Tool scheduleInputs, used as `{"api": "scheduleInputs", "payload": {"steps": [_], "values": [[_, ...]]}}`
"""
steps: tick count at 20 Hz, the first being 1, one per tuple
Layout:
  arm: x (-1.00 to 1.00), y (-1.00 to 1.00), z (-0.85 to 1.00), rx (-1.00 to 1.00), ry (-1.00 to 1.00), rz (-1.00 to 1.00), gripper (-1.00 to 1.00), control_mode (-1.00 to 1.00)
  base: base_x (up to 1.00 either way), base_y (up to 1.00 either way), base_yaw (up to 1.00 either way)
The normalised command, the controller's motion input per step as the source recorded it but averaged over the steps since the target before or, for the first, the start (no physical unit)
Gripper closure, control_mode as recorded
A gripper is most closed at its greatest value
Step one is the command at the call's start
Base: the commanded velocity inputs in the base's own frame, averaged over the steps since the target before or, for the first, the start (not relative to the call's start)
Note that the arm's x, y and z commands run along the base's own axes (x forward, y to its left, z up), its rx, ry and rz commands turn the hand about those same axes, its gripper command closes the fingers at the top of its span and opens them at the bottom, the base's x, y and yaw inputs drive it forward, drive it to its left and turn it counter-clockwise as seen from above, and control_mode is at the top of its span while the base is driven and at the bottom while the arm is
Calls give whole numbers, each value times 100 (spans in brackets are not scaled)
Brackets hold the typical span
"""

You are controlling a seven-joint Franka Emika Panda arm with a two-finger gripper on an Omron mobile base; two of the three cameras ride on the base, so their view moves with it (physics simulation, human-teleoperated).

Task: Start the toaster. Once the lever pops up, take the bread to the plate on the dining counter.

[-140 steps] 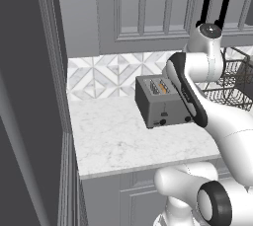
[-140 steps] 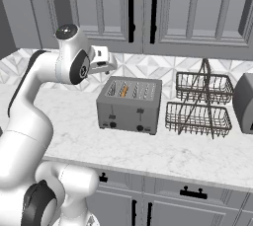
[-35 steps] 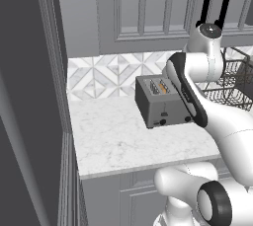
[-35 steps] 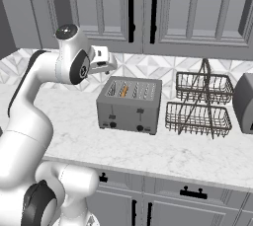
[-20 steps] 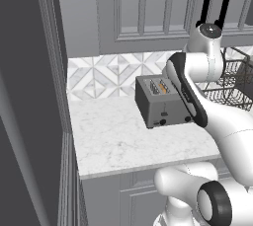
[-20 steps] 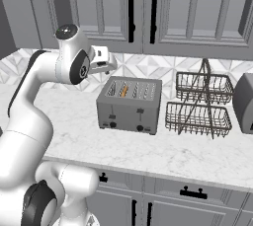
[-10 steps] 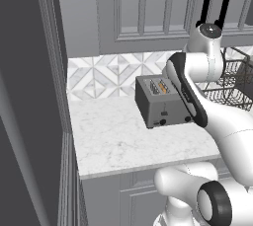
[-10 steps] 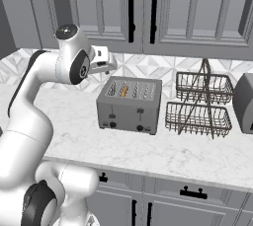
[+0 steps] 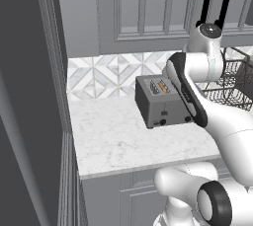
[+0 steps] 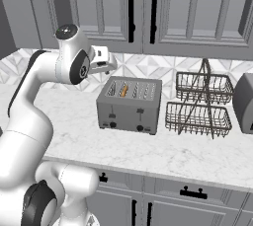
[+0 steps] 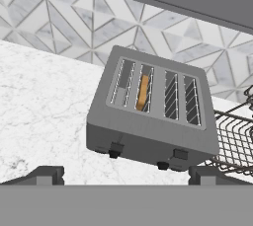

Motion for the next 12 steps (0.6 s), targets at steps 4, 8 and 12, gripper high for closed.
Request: {"api": "scheduleInputs", "payload": {"steps": [4,8,12], "values": [[0,0,0,0,0,0,-100,-100,0,0,0],[0,0,0,0,0,0,-100,-100,0,0,0],[0,0,0,0,0,0,-100,-100,0,0,0]]}}
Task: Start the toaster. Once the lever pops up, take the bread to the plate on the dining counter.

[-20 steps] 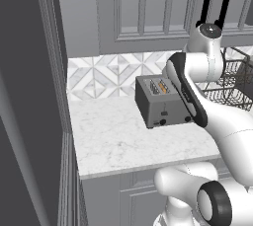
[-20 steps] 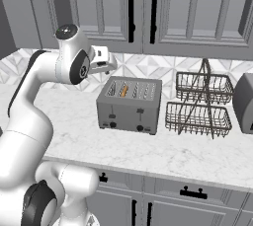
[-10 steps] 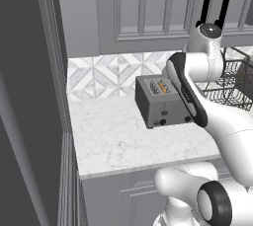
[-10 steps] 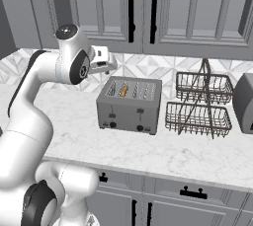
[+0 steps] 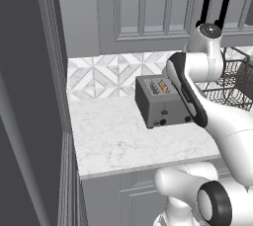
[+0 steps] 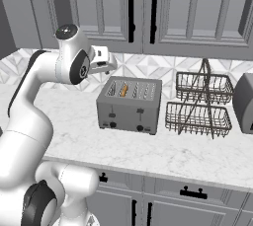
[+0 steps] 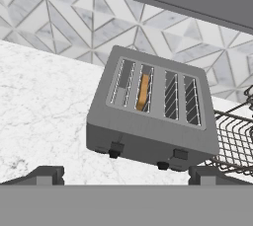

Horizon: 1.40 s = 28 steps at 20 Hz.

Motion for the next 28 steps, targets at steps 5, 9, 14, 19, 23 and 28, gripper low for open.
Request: {"api": "scheduleInputs", "payload": {"steps": [5,9,14,19,23,28], "values": [[0,0,0,0,0,0,-100,-100,0,0,0],[0,0,0,0,0,0,-100,-100,0,0,0],[0,0,0,0,0,0,-100,-100,0,0,0],[0,0,0,0,0,0,-100,-100,0,0,0],[0,0,0,0,0,0,-100,-100,0,0,0],[0,0,0,0,0,0,-100,-100,0,0,0]]}}
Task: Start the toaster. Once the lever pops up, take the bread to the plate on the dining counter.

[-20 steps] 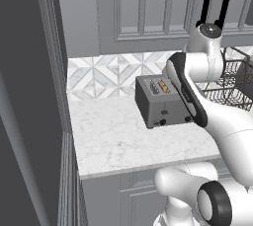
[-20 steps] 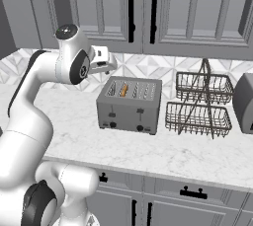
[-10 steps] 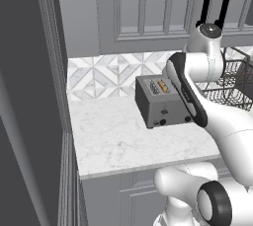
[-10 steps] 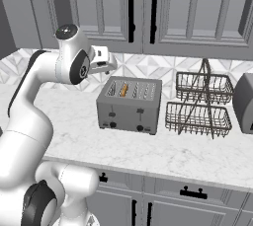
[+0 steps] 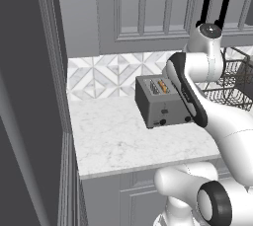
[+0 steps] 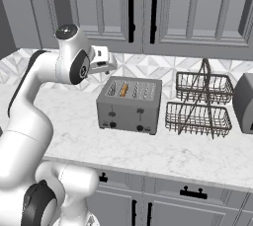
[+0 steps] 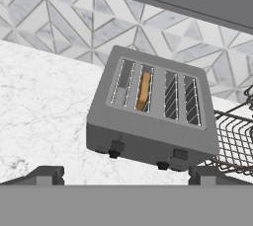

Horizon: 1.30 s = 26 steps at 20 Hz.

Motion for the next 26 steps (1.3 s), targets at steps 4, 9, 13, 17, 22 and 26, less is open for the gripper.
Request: {"api": "scheduleInputs", "payload": {"steps": [4,9,13,17,22,26], "values": [[0,0,0,0,0,0,-100,-100,0,0,0],[0,0,0,0,0,0,-100,-100,0,0,0],[0,0,0,0,0,0,-100,-100,0,0,0],[0,0,0,0,0,0,-100,-100,0,0,0],[0,0,0,0,0,0,-100,-100,0,0,0],[0,0,0,0,0,0,-100,-100,0,0,0]]}}
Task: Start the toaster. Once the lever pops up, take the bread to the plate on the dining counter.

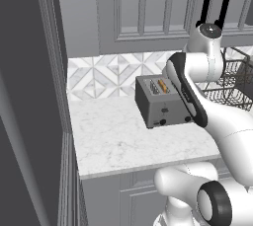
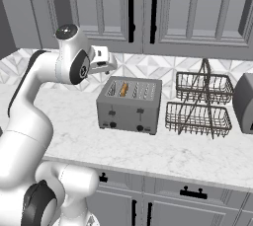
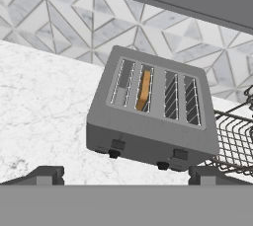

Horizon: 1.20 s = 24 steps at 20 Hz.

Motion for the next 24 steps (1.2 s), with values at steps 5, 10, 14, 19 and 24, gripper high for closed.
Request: {"api": "scheduleInputs", "payload": {"steps": [5,10,14,19,24], "values": [[0,0,0,0,0,0,-100,-100,0,0,0],[0,0,0,0,0,0,-100,-100,0,0,0],[0,0,0,0,0,0,-100,-100,0,0,0],[0,0,0,0,0,0,-100,-100,0,0,0],[0,0,0,0,0,0,-100,-100,0,0,0]]}}
